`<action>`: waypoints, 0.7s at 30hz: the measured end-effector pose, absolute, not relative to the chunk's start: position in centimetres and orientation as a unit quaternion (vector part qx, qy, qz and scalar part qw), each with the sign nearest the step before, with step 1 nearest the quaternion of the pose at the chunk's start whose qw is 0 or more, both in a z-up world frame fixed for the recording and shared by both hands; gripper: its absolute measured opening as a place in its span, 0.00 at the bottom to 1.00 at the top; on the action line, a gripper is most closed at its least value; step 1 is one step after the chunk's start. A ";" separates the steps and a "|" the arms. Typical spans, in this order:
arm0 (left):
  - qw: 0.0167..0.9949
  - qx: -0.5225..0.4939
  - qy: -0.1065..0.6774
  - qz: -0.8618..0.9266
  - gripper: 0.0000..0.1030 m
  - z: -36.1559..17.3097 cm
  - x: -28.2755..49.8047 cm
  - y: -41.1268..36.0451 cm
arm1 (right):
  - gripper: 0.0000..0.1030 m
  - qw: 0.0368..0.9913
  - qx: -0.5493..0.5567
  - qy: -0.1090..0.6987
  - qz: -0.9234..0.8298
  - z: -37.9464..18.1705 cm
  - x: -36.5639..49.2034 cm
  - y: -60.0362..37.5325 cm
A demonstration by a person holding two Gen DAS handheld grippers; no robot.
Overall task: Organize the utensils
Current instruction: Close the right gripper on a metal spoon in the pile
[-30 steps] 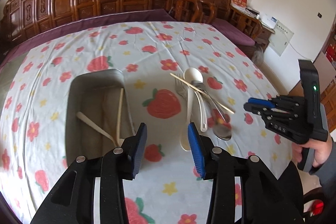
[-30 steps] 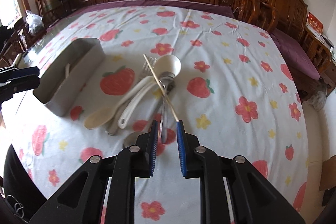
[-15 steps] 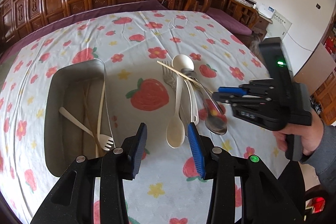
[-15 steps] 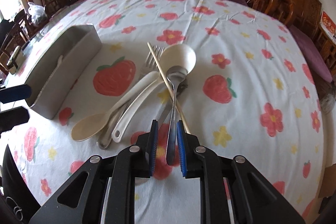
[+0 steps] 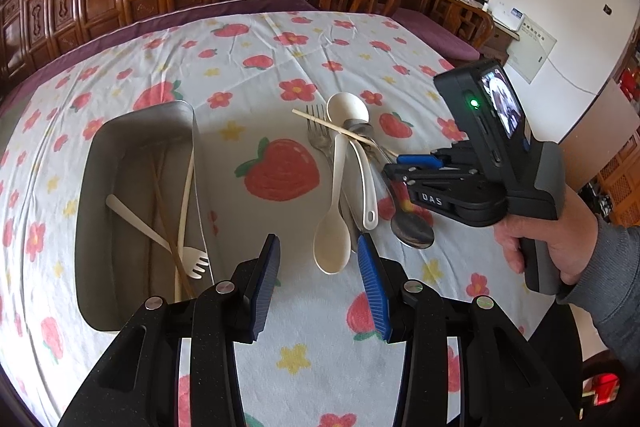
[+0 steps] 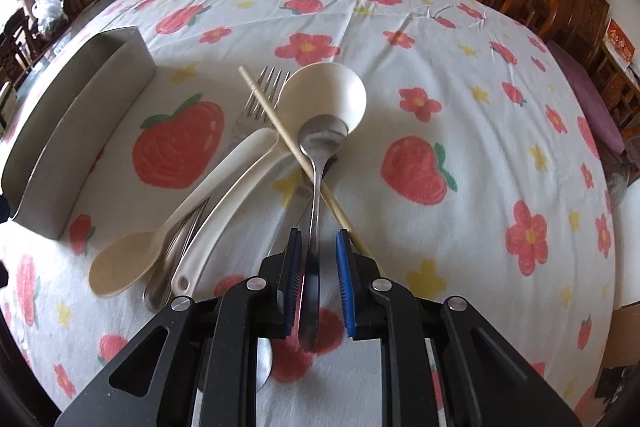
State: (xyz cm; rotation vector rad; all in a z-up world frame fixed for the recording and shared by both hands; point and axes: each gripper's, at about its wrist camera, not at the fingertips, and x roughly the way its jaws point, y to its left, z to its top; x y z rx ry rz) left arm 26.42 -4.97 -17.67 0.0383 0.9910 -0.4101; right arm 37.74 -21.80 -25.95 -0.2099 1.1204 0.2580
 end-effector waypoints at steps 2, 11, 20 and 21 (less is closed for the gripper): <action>0.859 0.018 0.472 -0.195 0.37 -17.7 26.4 -5.0 | 0.19 0.835 -0.096 0.530 0.113 -25.9 38.1 -21.9; 0.859 0.019 0.475 -0.193 0.37 -17.8 26.6 -5.1 | 0.06 0.848 -0.068 0.517 0.096 -24.4 37.4 -23.3; 0.853 0.023 0.484 -0.194 0.37 -18.8 28.2 -6.5 | 0.06 0.856 -0.042 0.504 0.106 -22.4 34.8 -25.5; 0.852 0.026 0.485 -0.195 0.37 -19.0 28.5 -6.8 | 0.06 0.857 -0.041 0.502 0.106 -22.3 34.6 -25.7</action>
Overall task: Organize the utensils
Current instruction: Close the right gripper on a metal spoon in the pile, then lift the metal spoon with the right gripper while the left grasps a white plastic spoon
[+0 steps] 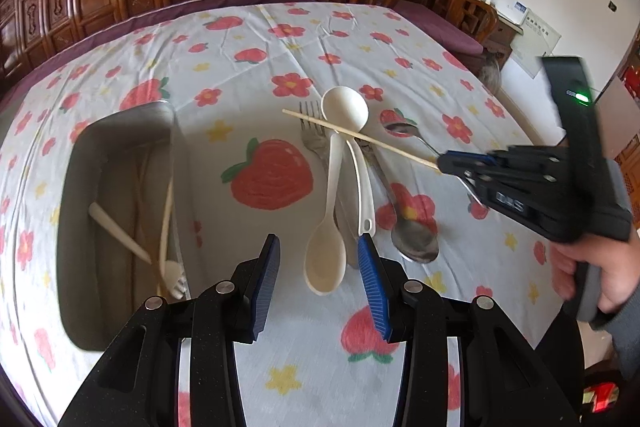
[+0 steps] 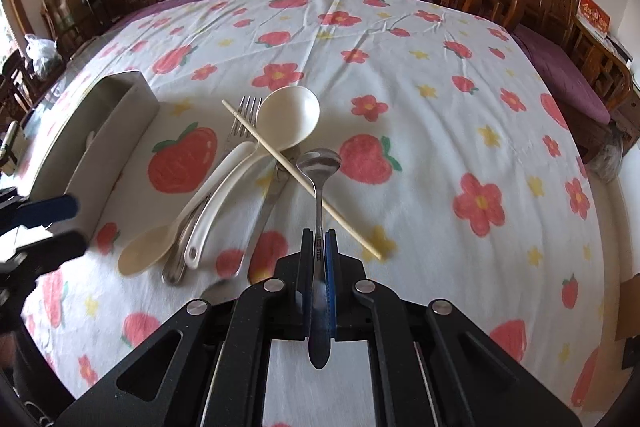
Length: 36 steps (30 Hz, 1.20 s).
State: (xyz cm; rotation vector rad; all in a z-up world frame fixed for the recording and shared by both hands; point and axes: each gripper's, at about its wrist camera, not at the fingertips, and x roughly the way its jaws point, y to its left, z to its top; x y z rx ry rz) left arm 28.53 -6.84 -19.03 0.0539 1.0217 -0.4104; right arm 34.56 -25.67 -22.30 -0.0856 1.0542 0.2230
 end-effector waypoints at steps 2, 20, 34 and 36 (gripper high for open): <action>0.849 0.032 0.489 -0.195 0.37 -19.5 29.2 -7.5 | 0.06 0.860 -0.040 0.498 0.107 -22.1 33.8 -26.1; 0.816 0.056 0.547 -0.179 0.16 -24.5 34.1 -10.6 | 0.06 0.858 -0.014 0.498 0.127 -22.9 29.5 -29.4; 0.814 0.095 0.550 -0.159 0.06 -24.9 34.4 -11.4 | 0.07 0.849 -0.031 0.514 0.116 -25.9 28.7 -29.6; 0.814 0.093 0.551 -0.159 0.06 -24.9 34.5 -11.2 | 0.07 0.850 -0.039 0.512 0.115 -26.0 28.6 -29.5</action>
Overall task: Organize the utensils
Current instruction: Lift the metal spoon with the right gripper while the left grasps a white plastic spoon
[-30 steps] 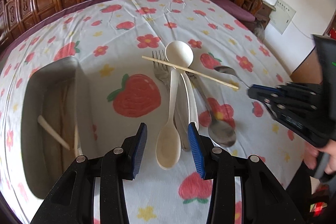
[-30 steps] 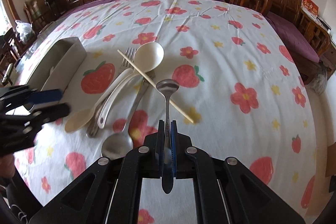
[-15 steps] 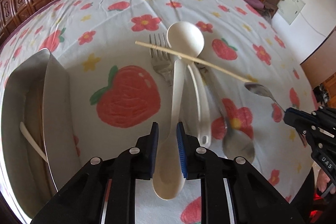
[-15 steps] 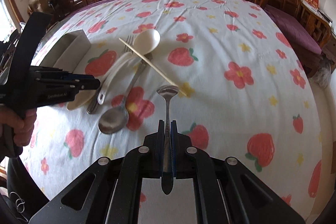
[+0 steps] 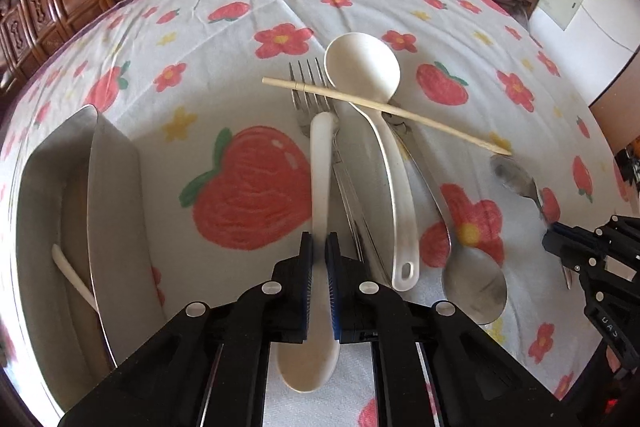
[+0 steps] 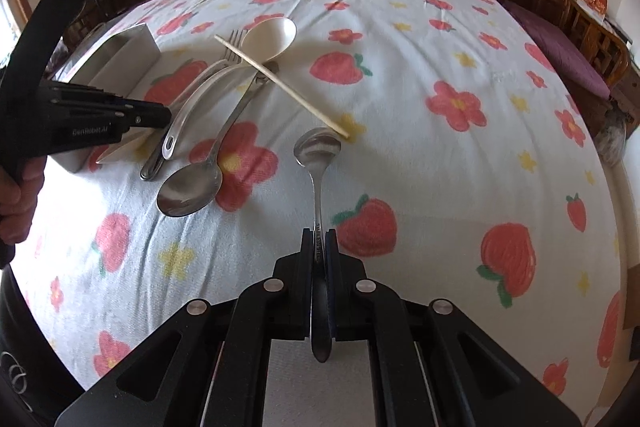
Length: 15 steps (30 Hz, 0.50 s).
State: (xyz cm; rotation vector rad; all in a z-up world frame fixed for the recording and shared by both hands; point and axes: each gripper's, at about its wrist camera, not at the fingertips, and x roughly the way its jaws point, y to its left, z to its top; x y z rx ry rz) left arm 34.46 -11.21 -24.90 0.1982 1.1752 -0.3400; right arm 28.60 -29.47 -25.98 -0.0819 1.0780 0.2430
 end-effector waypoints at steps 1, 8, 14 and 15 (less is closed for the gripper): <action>0.813 0.090 0.552 -0.160 0.06 -24.9 34.5 -11.1 | 0.07 0.851 -0.042 0.511 0.115 -26.0 28.6 -29.4; 0.822 0.067 0.542 -0.162 0.06 -23.4 33.9 -9.9 | 0.08 0.852 -0.049 0.509 0.112 -26.0 29.1 -29.2; 0.834 0.054 0.524 -0.168 0.06 -21.1 32.8 -9.2 | 0.21 0.852 -0.060 0.508 0.110 -26.0 30.3 -28.5; 0.835 0.053 0.521 -0.170 0.06 -20.8 32.5 -9.2 | 0.21 0.852 -0.063 0.508 0.108 -26.0 30.6 -28.3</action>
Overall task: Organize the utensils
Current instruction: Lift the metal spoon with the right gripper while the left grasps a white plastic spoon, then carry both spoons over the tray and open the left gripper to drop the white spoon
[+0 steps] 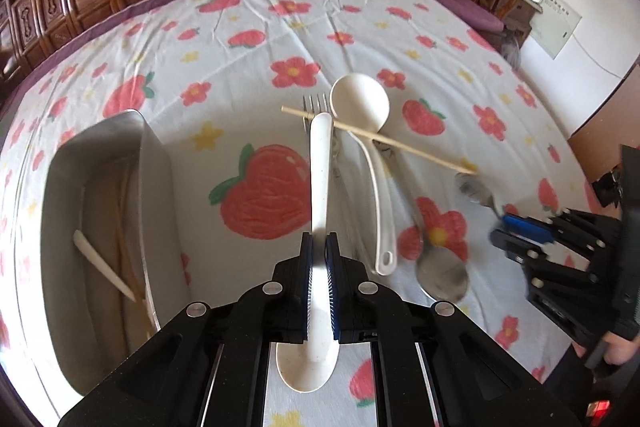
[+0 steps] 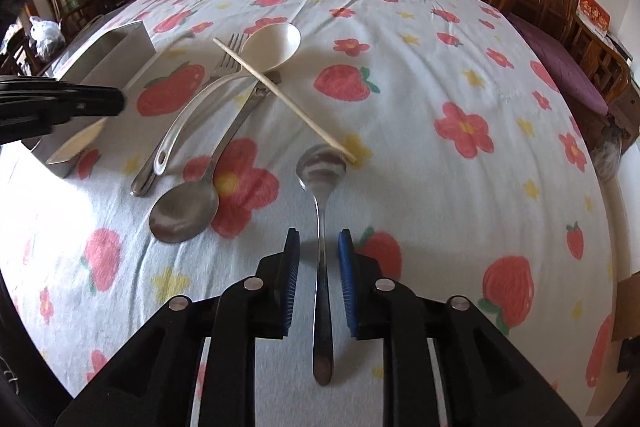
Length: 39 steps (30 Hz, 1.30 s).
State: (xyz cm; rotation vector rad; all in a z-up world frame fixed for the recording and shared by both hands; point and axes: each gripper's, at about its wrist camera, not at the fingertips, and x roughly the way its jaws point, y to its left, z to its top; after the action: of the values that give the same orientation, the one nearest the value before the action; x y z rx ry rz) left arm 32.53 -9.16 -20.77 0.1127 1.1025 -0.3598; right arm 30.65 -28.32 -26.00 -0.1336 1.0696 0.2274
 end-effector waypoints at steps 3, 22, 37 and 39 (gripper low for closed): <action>0.841 0.052 0.510 -0.175 0.06 -19.6 31.7 -9.0 | 0.21 0.853 -0.065 0.507 0.103 -26.0 31.6 -28.2; 0.876 0.029 0.456 -0.153 0.06 -13.6 29.4 -3.9 | 0.02 0.862 -0.036 0.496 0.095 -22.4 31.1 -27.5; 0.886 0.008 0.452 -0.100 0.06 -13.3 30.0 3.2 | 0.02 0.878 -0.053 0.445 0.168 -16.0 30.8 -19.7; 0.886 0.005 0.453 -0.095 0.06 -13.4 30.2 3.9 | 0.02 0.878 -0.055 0.441 0.179 -15.4 30.8 -18.6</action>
State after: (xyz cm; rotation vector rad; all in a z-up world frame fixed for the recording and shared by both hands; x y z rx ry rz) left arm 30.17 3.90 -13.44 0.0095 0.9429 -0.1972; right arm 30.83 -18.55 -15.40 -0.1153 0.9194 0.3734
